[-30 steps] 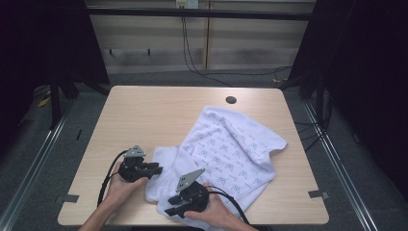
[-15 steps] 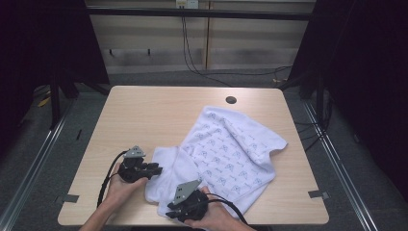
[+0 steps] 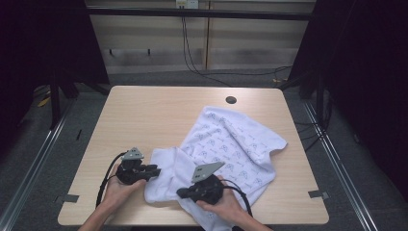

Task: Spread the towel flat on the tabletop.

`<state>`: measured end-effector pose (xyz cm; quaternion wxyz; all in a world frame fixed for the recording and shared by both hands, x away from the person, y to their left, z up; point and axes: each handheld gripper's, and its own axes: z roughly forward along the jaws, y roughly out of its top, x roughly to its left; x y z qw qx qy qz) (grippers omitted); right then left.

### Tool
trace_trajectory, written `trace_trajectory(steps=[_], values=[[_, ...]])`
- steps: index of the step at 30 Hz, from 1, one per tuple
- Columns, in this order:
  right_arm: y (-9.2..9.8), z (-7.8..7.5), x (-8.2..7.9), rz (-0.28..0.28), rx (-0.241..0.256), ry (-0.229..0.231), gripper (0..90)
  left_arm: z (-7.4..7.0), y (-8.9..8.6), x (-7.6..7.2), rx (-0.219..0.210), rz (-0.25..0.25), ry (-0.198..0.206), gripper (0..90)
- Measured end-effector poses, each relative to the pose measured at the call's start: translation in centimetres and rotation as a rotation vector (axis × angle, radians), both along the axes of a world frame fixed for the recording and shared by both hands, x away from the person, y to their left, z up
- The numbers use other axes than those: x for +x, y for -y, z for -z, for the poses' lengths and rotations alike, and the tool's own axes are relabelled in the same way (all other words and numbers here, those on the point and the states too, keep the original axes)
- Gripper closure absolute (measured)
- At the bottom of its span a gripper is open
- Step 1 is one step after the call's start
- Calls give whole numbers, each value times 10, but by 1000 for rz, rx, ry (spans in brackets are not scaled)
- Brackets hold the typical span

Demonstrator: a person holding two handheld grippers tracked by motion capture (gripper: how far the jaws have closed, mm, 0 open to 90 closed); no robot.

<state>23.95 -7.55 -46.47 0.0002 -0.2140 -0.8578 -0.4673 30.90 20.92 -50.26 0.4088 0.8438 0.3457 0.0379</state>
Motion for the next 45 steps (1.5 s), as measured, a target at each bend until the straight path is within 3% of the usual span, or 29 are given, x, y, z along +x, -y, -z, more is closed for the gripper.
trace_trajectory(steps=[1, 3, 6, 13, 14, 15, 17, 18, 20, 23, 26, 28, 32, 34, 36, 39, 43, 44, 45], values=[[19, -4, 4, 56, 14, 3, 898, 0, 0, -2, -1, 5, -2, 708], [26, -5, 6, 80, 10, 9, 898, -1, 2, -6, 7, 8, 0, 708], [58, -6, 14, 154, 20, -3, 898, -2, 3, -12, 4, 35, -22, 708], [111, 18, 20, 289, -69, -72, 887, -6, 4, -42, 31, 97, -40, 708], [114, 20, 20, 291, -67, -90, 864, -6, 3, -45, 29, 105, -44, 708], [116, 23, 19, 312, -88, -104, 751, -6, 2, -47, 26, 115, -48, 704], [115, 23, 19, 308, -88, -98, 715, -7, -1, -49, 18, 114, -50, 701], [112, 21, 20, 319, -82, -91, 637, -7, -2, -49, 22, 109, -48, 688], [110, 20, 21, 320, -84, -84, 614, -8, -4, -46, 6, 100, -49, 684], [102, 21, 27, 347, -111, -85, 546, -12, -12, -34, -5, 54, -24, 668], [98, 24, 34, 388, -157, -86, 498, -15, -24, -19, -68, -42, -27, 660], [96, 26, 37, 401, -157, -105, 484, -16, -30, -10, -40, -64, -3, 648], [91, 28, 39, 401, -185, -97, 527, -10, -39, 9, -29, -111, 0, 622], [90, 30, 37, 409, -206, -71, 601, -4, -41, 18, -17, -129, -13, 606], [94, 29, 37, 428, -219, -76, 728, 0, -42, 24, -24, -128, -29, 575], [107, 33, 38, 419, -166, -121, 828, 1, -36, 25, -32, -104, -23, 540], [120, 32, 39, 410, -89, -167, 856, 1, -22, 22, -13, -46, 2, 521], [122, 31, 39, 409, -74, -170, 858, 1, -19, 22, -13, -24, 1, 546], [123, 30, 39, 405, -58, -172, 859, 1, -16, 20, -2, -2, 8, 712]])
